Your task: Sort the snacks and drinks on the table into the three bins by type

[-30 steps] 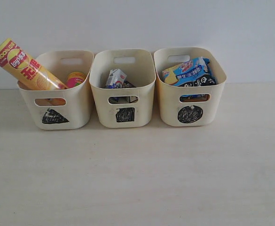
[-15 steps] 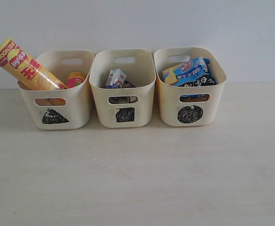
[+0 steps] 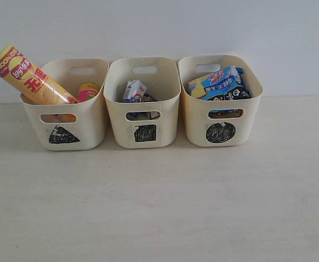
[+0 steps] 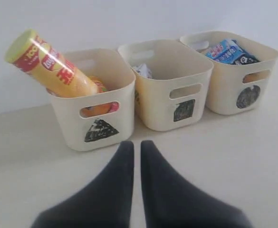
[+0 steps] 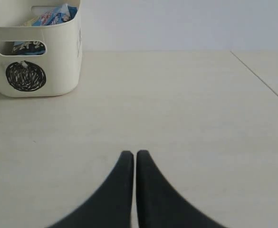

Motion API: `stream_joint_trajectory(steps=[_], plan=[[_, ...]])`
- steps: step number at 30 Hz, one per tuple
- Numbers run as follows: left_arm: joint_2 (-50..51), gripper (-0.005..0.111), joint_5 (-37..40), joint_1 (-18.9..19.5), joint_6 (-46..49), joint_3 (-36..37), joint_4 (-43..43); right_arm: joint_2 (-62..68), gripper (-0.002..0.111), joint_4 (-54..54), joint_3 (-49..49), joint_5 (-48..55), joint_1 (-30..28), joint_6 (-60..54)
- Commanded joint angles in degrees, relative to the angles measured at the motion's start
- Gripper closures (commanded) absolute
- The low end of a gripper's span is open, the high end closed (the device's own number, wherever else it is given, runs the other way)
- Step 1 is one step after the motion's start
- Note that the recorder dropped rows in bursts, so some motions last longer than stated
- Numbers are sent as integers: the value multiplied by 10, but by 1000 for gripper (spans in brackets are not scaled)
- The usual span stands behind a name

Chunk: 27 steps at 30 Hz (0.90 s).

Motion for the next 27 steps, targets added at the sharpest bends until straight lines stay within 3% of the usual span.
stream_joint_trajectory(steps=[1, 9, 20, 27], plan=[[-70, 102, -18, 35, -3, 35, -6, -3, 108, -4, 0, -5, -1, -2], [-151, 102, -91, 58, -3, 103, -8, -3, 108, -4, 0, -5, -1, -2], [-151, 102, -196, 61, -3, 179, -8, -3, 108, -4, 0, -5, -1, -2], [-151, 102, -168, 100, -8, 179, -11, -3, 108, -4, 0, -5, -1, -2]])
